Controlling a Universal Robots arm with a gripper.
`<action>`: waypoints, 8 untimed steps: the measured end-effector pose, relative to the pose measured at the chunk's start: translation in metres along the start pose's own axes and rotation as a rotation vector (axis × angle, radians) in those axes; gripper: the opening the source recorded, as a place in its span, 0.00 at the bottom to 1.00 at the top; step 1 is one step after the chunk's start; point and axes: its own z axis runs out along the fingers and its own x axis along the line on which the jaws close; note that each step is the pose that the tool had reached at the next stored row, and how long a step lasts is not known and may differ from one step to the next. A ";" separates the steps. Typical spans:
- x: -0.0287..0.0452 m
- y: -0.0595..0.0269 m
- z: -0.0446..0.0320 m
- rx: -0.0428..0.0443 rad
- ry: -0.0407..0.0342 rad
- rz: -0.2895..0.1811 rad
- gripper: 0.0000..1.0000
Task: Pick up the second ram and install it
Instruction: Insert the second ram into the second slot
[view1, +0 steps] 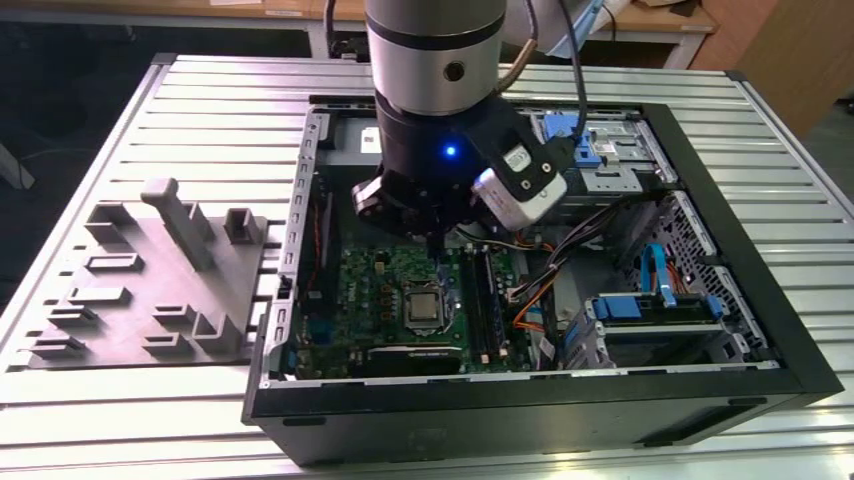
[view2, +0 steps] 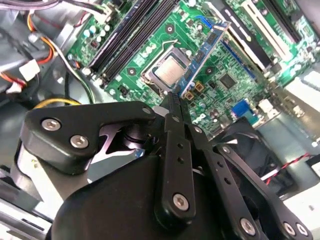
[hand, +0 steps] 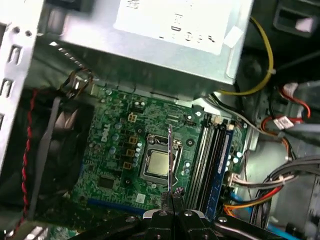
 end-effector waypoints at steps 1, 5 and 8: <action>0.0000 0.0000 0.0002 0.0012 0.0000 0.018 0.11; 0.0001 0.0000 0.0012 0.0059 -0.0001 0.091 0.11; 0.0001 0.0000 0.0018 0.0095 -0.0002 0.146 0.11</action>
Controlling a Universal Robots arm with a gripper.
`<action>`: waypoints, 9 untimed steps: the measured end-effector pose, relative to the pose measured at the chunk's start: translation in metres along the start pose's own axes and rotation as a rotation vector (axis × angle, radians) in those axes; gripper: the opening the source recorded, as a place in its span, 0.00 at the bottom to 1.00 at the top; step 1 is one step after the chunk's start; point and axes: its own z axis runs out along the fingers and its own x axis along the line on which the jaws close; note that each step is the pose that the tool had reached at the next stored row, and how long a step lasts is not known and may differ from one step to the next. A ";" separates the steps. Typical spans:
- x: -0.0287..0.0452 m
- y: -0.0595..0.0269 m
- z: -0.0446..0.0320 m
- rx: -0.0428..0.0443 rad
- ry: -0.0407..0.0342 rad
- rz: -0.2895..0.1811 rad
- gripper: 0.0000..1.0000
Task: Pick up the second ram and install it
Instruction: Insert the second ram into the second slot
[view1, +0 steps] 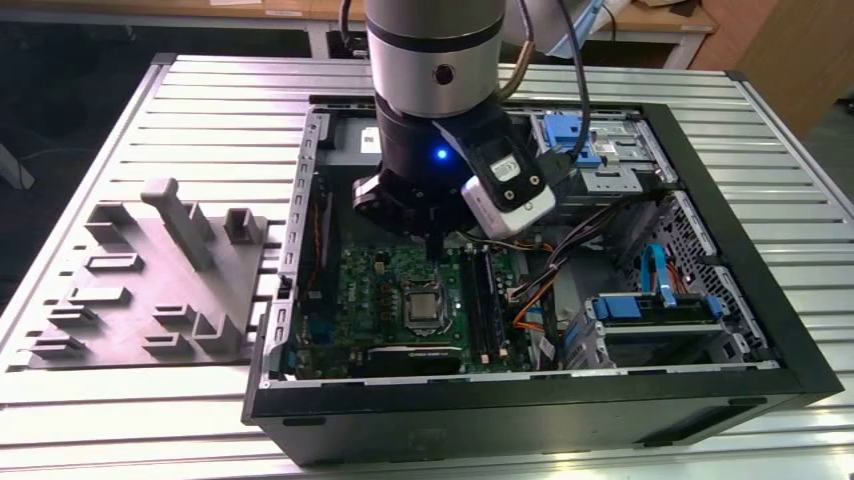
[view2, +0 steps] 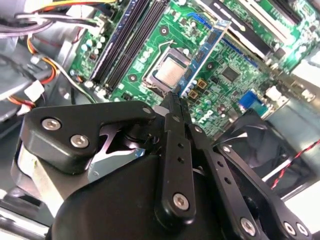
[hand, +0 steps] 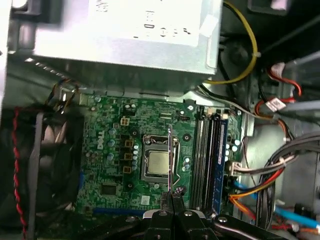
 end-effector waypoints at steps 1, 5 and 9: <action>0.0000 0.0000 0.0001 0.0010 0.0000 0.015 0.11; 0.0000 0.0000 0.0002 0.0018 -0.0001 0.028 0.11; 0.0000 0.0000 0.0002 0.0018 0.0000 0.029 0.11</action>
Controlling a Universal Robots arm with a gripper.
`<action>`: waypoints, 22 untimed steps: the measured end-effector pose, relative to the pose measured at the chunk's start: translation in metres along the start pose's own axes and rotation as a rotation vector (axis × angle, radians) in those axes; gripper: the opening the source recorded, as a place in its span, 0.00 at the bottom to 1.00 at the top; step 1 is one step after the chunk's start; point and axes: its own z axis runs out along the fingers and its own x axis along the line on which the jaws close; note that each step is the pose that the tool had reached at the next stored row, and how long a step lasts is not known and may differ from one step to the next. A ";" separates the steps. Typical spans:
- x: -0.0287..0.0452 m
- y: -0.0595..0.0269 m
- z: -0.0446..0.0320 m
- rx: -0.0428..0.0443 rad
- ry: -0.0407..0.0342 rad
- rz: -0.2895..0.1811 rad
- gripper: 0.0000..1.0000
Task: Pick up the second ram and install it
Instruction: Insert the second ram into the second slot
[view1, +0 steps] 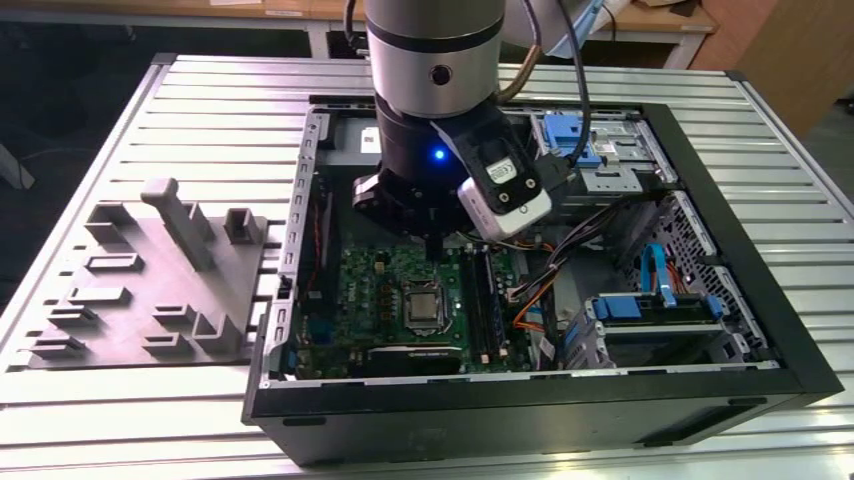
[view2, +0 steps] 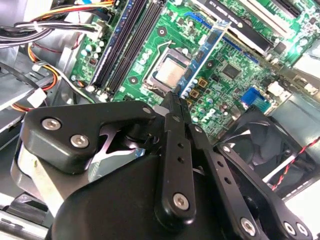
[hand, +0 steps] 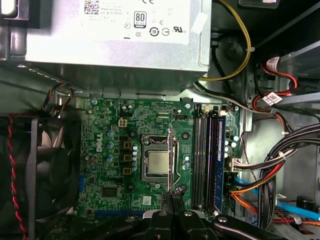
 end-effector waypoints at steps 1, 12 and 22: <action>-0.0005 0.0000 0.0002 -0.0001 0.0001 0.000 0.11; -0.0216 -0.0005 0.0062 -0.0025 0.0079 0.000 0.11; -0.0338 -0.0006 0.0197 -0.0031 0.0125 -0.006 0.11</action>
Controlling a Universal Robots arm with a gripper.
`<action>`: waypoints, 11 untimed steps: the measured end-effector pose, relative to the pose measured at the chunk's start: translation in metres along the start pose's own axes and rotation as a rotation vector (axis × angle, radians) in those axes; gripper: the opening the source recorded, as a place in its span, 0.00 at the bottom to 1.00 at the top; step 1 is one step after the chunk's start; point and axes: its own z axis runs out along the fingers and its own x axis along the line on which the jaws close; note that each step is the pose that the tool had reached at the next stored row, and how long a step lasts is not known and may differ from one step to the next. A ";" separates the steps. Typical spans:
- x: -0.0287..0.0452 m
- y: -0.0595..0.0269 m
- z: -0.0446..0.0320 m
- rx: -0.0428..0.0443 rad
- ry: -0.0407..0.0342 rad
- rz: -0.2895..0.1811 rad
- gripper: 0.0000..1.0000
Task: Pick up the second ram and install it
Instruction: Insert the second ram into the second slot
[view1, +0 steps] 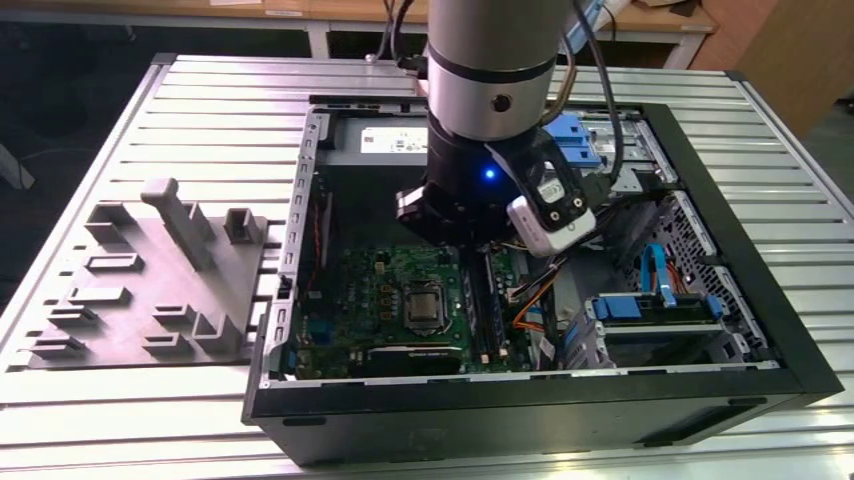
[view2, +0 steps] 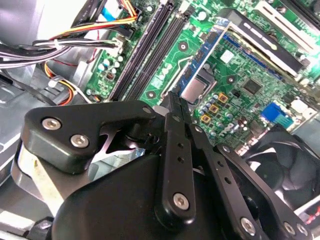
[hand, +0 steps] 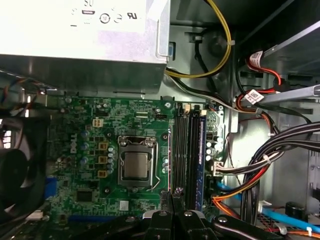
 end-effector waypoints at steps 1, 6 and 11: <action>-0.0007 0.0000 0.0010 0.0000 0.0001 -0.001 0.11; -0.0063 -0.0001 0.0059 0.0000 0.0004 -0.003 0.11; -0.0136 0.0000 0.0101 -0.0001 0.0014 -0.003 0.11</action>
